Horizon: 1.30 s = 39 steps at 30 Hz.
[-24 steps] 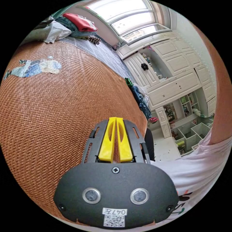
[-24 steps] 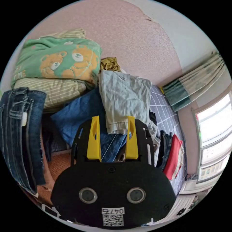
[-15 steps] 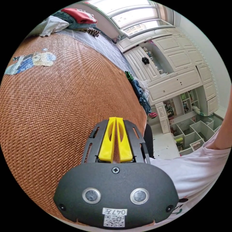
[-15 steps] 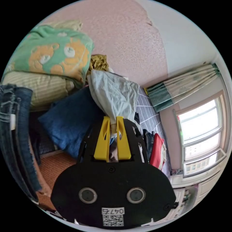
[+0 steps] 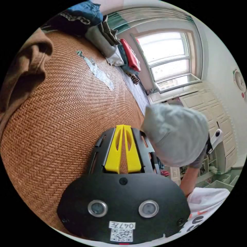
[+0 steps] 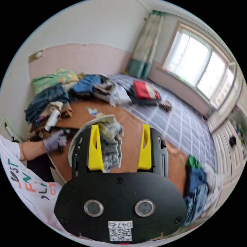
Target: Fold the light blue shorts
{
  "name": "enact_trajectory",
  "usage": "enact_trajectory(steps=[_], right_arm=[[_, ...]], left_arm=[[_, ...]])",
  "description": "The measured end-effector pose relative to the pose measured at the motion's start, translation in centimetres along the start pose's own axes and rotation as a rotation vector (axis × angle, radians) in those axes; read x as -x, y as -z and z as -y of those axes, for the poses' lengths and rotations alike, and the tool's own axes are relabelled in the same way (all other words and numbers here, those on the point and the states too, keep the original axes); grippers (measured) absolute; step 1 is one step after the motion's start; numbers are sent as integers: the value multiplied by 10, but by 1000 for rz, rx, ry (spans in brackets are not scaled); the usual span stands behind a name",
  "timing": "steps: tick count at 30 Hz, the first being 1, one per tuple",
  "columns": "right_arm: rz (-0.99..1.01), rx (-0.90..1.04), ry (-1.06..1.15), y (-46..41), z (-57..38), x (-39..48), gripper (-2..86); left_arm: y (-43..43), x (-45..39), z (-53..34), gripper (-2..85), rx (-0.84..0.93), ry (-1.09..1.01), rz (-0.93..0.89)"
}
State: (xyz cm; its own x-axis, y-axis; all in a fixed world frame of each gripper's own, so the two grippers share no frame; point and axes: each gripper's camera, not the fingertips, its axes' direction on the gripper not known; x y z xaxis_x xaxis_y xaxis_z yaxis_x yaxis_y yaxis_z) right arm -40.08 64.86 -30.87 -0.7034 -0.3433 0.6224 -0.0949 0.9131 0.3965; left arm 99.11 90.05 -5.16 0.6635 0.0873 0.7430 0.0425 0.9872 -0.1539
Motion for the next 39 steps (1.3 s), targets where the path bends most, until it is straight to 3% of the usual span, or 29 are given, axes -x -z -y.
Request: enact_trajectory(steps=[4, 7, 12, 17, 24, 29, 31, 33, 36, 39], right_arm=[[41, 143, -340, 20, -230, -95, 103], [101, 190, -484, 27, -342, -125, 75], [200, 231, -551, 0, -430, -139, 73], [311, 158, -651, -39, -481, -152, 110], [548, 6, -893, -104, -553, -165, 92], [538, -186, -861, -91, -545, -137, -3], [508, -313, -744, -62, -502, -101, -5], [603, -350, -559, -55, -449, -51, 0], [886, -277, -181, -68, -373, 63, 56], [967, -163, -67, -86, -368, 132, 102]], left_arm=[[30, -27, -10, -10, -9, -90, 49], [36, -45, -5, -10, 48, -164, 18], [35, -113, -3, -10, 190, -329, 78], [26, -245, -71, -6, 322, -546, 80], [27, -309, -138, 36, 399, -546, -11], [89, -315, -113, 40, 358, -534, 87], [128, -311, -98, 37, 277, -504, 110], [169, -306, -86, 32, 182, -469, 153], [239, -298, -74, 23, 6, -415, 271], [301, -288, -69, 16, -147, -369, 385]])
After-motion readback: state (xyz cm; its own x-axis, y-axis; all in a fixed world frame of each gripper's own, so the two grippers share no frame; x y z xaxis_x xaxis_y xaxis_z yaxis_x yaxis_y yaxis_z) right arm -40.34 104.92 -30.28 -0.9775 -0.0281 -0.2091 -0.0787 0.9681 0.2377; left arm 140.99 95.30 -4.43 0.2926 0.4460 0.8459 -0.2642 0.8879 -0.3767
